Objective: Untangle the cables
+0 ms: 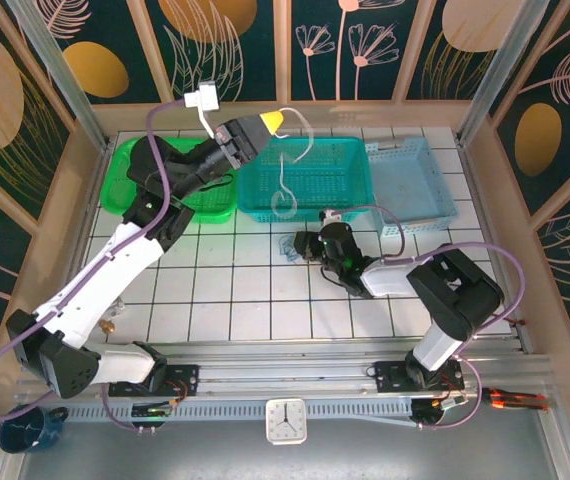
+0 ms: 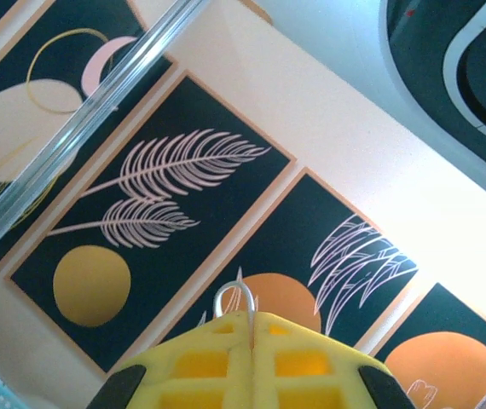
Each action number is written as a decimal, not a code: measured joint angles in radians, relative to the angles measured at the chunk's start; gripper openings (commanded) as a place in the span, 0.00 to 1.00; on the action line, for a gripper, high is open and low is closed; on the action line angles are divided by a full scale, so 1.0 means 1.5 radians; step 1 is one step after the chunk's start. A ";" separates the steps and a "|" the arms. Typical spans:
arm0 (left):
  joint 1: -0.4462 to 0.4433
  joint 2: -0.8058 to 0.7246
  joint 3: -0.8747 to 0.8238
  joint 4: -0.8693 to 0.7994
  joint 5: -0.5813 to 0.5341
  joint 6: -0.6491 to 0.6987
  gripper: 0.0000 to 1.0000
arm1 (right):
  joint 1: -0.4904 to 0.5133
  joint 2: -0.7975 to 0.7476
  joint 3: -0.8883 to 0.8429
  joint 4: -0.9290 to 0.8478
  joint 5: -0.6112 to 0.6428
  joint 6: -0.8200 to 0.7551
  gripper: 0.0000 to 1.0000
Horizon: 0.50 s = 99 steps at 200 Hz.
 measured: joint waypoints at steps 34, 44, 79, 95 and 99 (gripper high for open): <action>0.003 0.000 0.078 -0.055 -0.025 0.053 0.00 | 0.000 0.003 -0.016 0.003 0.007 0.010 0.32; 0.008 0.000 0.097 -0.072 -0.034 0.069 0.00 | 0.000 0.003 -0.017 0.005 0.007 0.012 0.32; 0.053 -0.006 0.115 -0.127 -0.076 0.121 0.00 | 0.000 -0.008 -0.017 0.003 0.006 0.016 0.36; 0.084 -0.006 0.106 -0.140 -0.099 0.141 0.00 | 0.000 -0.029 -0.017 -0.010 0.002 0.014 0.39; 0.090 -0.007 0.101 -0.144 -0.105 0.145 0.00 | 0.000 -0.037 -0.017 -0.013 0.001 0.015 0.40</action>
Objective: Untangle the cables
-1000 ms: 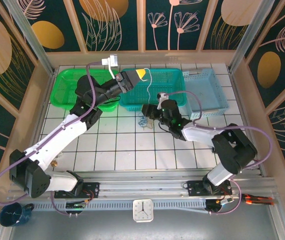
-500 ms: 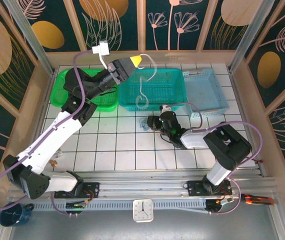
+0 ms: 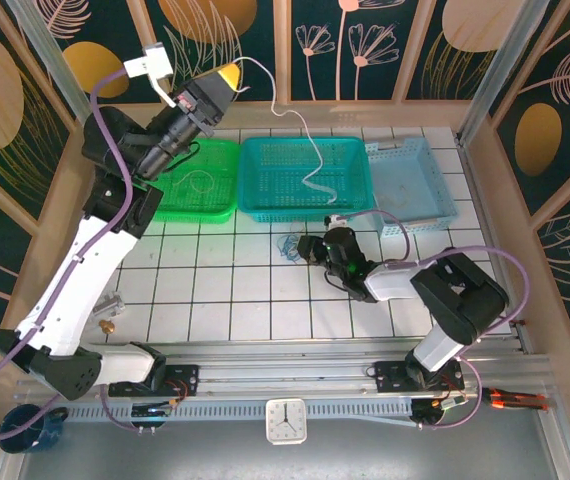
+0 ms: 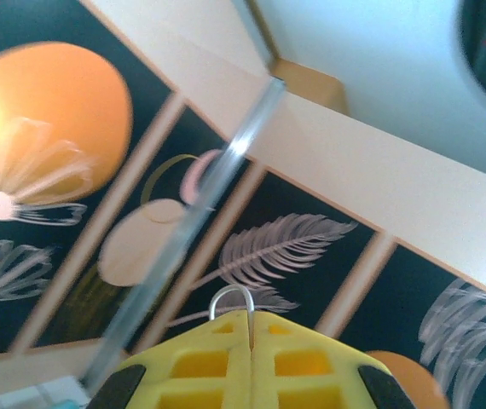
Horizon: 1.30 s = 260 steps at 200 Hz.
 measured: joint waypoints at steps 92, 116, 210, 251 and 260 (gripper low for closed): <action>0.139 0.022 -0.103 -0.037 -0.128 0.122 0.00 | 0.001 -0.165 0.014 -0.120 -0.017 -0.026 0.57; 0.164 0.029 -0.141 -0.037 -0.157 0.154 0.00 | 0.001 -0.186 0.030 -0.153 -0.025 -0.034 0.57; 0.209 0.061 -0.278 -0.001 -0.235 0.236 0.00 | 0.001 -0.224 0.047 -0.244 -0.030 -0.041 0.57; 0.221 0.083 -0.305 0.007 -0.247 0.246 0.04 | 0.001 -0.224 0.047 -0.249 -0.030 -0.041 0.57; 0.226 0.086 -0.307 0.009 -0.250 0.247 0.34 | 0.001 -0.224 0.047 -0.251 -0.030 -0.041 0.57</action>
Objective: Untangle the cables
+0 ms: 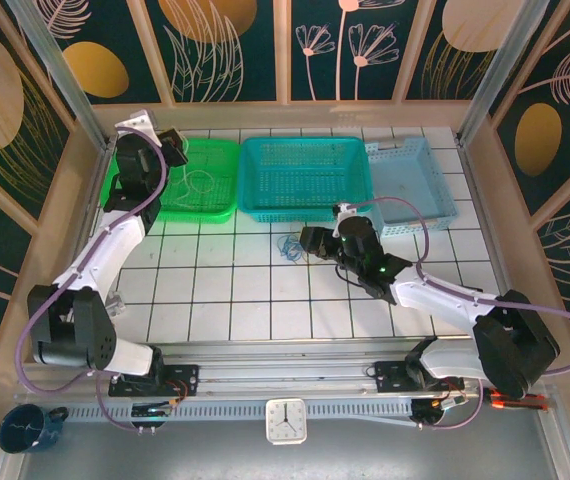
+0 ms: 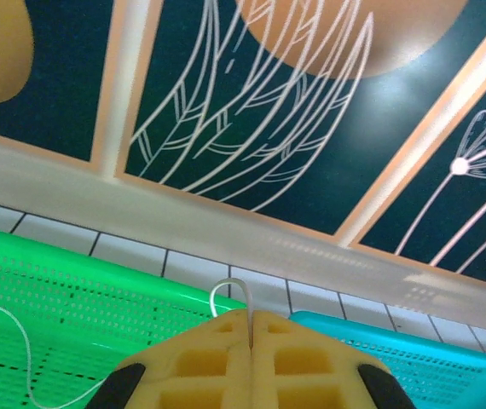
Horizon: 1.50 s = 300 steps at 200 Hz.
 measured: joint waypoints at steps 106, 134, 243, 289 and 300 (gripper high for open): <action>0.018 0.008 0.006 -0.010 0.009 -0.039 0.99 | -0.004 0.007 0.026 -0.083 0.001 0.009 0.57; 0.018 -0.001 0.003 -0.011 0.057 -0.068 0.99 | -0.014 0.009 0.045 -0.120 0.001 0.026 0.57; -0.053 -0.108 -0.113 -0.012 0.201 -0.132 0.99 | -0.033 0.046 0.020 -0.163 0.001 0.142 0.52; -0.132 -0.161 -0.214 0.023 0.194 -0.180 0.99 | -0.035 0.050 -0.008 -0.161 0.001 0.173 0.52; -0.150 -0.170 -0.245 0.035 0.189 -0.194 0.99 | -0.035 0.050 -0.020 -0.154 -0.001 0.183 0.52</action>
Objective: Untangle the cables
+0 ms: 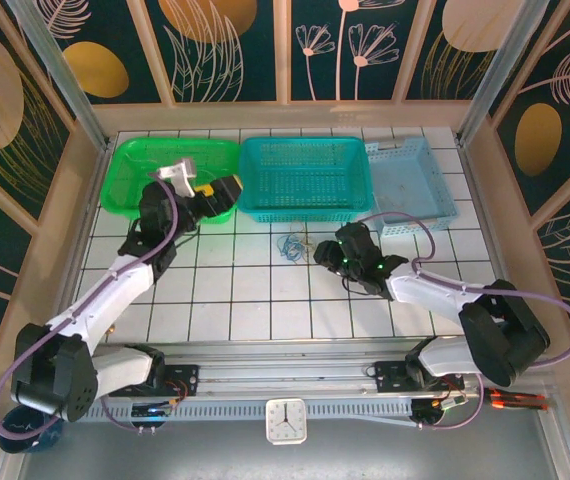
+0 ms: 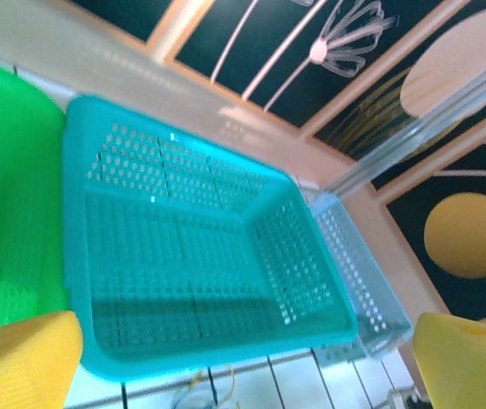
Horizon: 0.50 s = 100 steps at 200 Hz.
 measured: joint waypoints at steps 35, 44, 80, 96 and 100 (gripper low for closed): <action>-0.061 -0.011 -0.088 0.028 -0.022 -0.038 0.99 | -0.002 0.009 -0.043 0.036 -0.017 0.028 0.49; -0.078 -0.011 -0.102 0.033 -0.030 -0.045 0.99 | -0.002 0.013 -0.050 0.046 -0.019 0.033 0.48; -0.126 -0.007 -0.121 0.045 -0.047 -0.063 0.99 | -0.002 0.035 -0.060 0.089 -0.033 0.050 0.45; -0.135 -0.007 -0.121 0.055 -0.053 -0.067 0.99 | -0.003 0.046 -0.060 0.108 -0.038 0.053 0.43; -0.136 -0.006 -0.121 0.058 -0.054 -0.067 0.99 | -0.004 0.049 -0.060 0.113 -0.040 0.054 0.42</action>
